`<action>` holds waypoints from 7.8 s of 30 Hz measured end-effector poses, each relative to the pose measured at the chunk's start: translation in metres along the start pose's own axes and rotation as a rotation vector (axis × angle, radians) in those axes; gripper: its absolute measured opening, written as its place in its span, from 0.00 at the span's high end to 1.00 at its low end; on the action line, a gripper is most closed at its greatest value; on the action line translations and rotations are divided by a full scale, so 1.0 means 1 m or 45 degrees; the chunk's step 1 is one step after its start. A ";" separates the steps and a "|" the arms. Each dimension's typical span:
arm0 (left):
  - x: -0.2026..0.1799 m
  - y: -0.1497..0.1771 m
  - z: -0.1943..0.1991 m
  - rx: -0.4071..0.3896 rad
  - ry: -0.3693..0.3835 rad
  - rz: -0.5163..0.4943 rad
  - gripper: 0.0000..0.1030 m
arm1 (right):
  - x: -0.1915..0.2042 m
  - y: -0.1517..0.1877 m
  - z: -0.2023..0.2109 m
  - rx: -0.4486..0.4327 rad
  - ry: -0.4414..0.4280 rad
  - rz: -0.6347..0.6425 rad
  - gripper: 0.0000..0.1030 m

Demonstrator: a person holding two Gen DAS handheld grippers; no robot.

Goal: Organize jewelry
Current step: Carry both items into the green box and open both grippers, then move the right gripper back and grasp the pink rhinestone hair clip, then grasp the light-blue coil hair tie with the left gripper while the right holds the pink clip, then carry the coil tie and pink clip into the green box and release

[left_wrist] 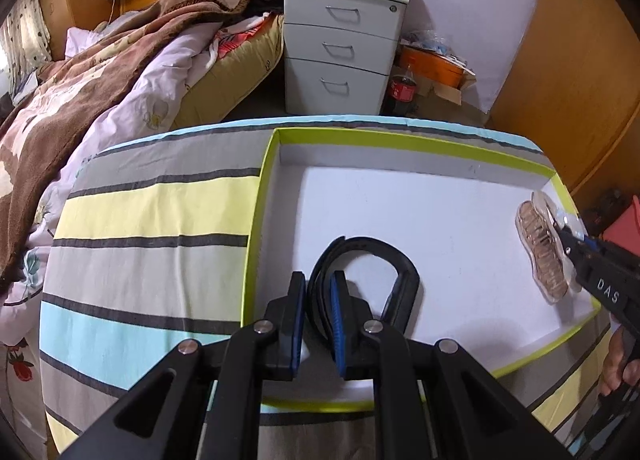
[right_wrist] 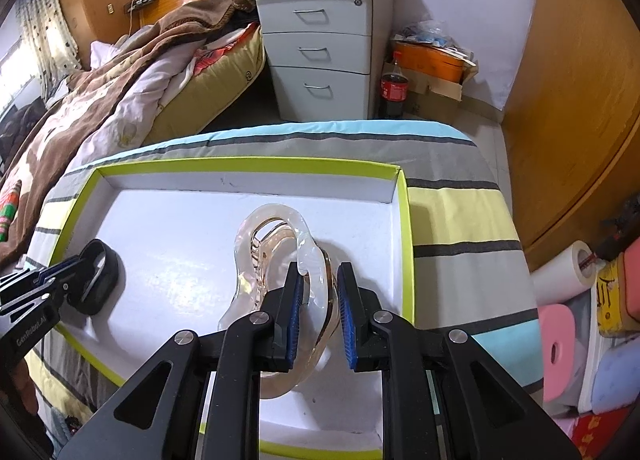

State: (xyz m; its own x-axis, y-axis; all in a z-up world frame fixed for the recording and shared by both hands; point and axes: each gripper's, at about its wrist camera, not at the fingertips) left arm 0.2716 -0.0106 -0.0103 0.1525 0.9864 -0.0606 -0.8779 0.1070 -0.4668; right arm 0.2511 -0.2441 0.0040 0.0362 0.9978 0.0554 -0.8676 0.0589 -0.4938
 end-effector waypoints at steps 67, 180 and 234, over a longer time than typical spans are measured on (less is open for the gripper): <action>0.048 0.168 0.135 -0.258 0.080 0.218 0.28 | 0.037 0.162 0.087 -0.063 -0.366 0.016 0.50; 0.041 0.111 0.154 -0.258 -0.017 0.139 0.90 | 0.076 0.113 0.149 -0.340 -0.145 0.248 0.61; 0.017 -0.020 -0.005 0.000 0.035 0.104 0.90 | 0.093 -0.032 -0.031 -0.025 -0.100 0.371 0.61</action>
State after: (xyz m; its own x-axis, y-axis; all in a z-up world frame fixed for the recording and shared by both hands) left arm 0.2940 0.0036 -0.0062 0.0925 0.9881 -0.1229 -0.8878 0.0259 -0.4595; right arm 0.2975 -0.1525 -0.0014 -0.2517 0.9675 -0.0248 -0.8259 -0.2281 -0.5155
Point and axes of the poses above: each gripper's, at about its wrist camera, not at the fingertips, and z roughly against the way its jaws point, x to its left, y to its underside, and after that the axes turned 3 degrees about x, right-handed
